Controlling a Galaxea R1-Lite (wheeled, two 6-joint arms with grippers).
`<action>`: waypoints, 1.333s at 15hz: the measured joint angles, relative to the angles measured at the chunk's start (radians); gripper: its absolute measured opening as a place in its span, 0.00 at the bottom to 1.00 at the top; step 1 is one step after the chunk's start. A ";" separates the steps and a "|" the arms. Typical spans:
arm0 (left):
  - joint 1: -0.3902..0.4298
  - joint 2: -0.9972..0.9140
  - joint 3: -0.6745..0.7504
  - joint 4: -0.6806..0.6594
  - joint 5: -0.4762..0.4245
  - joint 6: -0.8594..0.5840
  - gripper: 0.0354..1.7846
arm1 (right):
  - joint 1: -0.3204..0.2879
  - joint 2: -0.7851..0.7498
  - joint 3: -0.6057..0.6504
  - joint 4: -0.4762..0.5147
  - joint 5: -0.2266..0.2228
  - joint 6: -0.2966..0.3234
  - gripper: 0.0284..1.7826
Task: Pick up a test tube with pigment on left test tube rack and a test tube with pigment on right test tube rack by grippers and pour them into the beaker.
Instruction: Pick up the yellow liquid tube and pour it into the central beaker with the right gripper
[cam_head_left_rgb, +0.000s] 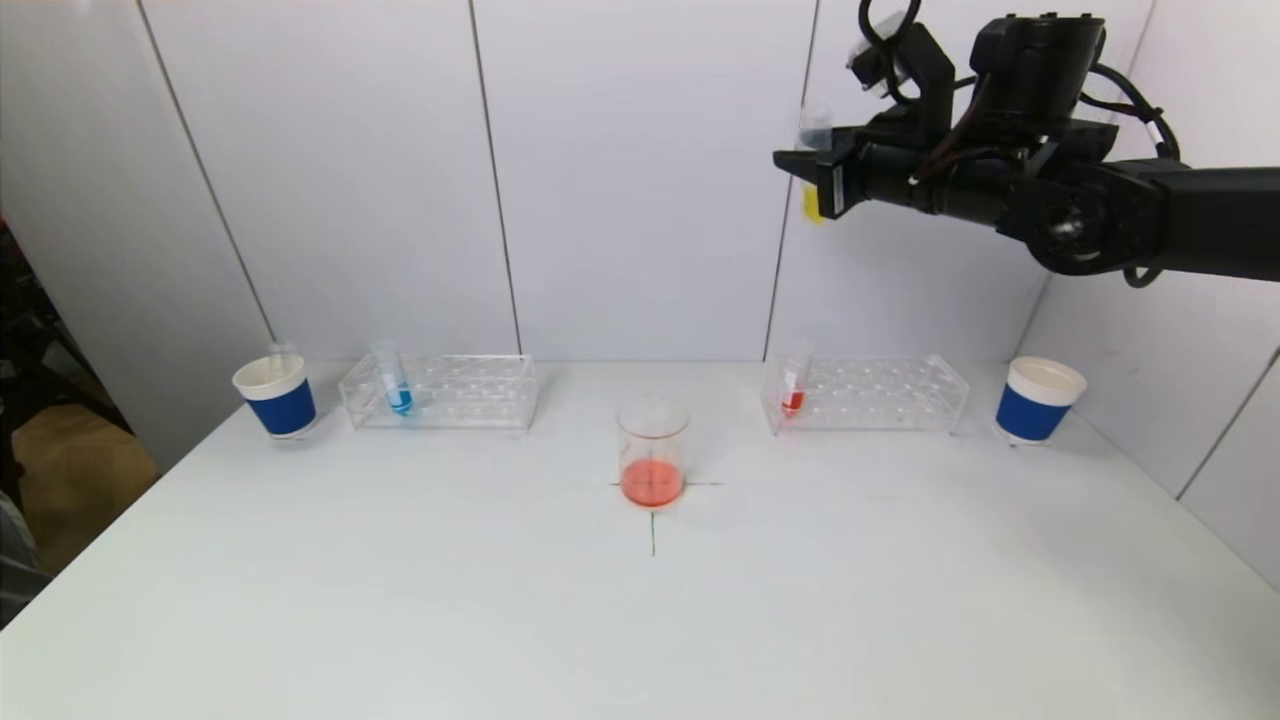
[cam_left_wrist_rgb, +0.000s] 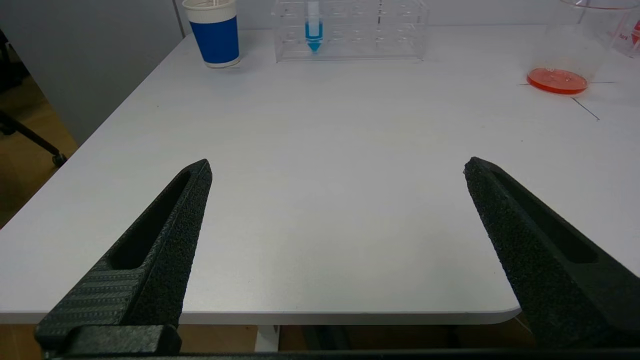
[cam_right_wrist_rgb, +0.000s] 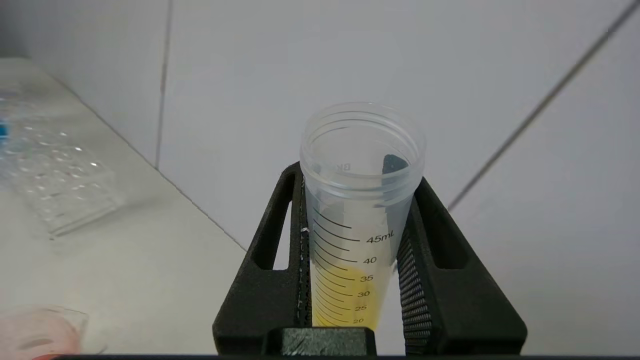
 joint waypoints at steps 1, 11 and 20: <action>0.000 0.000 0.000 0.000 0.000 0.000 0.99 | 0.014 0.014 -0.014 -0.001 0.015 -0.028 0.29; -0.003 0.000 0.000 0.000 0.000 0.000 0.99 | 0.105 0.124 -0.027 0.006 0.292 -0.452 0.29; -0.003 0.000 0.000 -0.001 0.000 0.001 0.99 | 0.117 0.167 -0.051 0.213 0.385 -0.816 0.29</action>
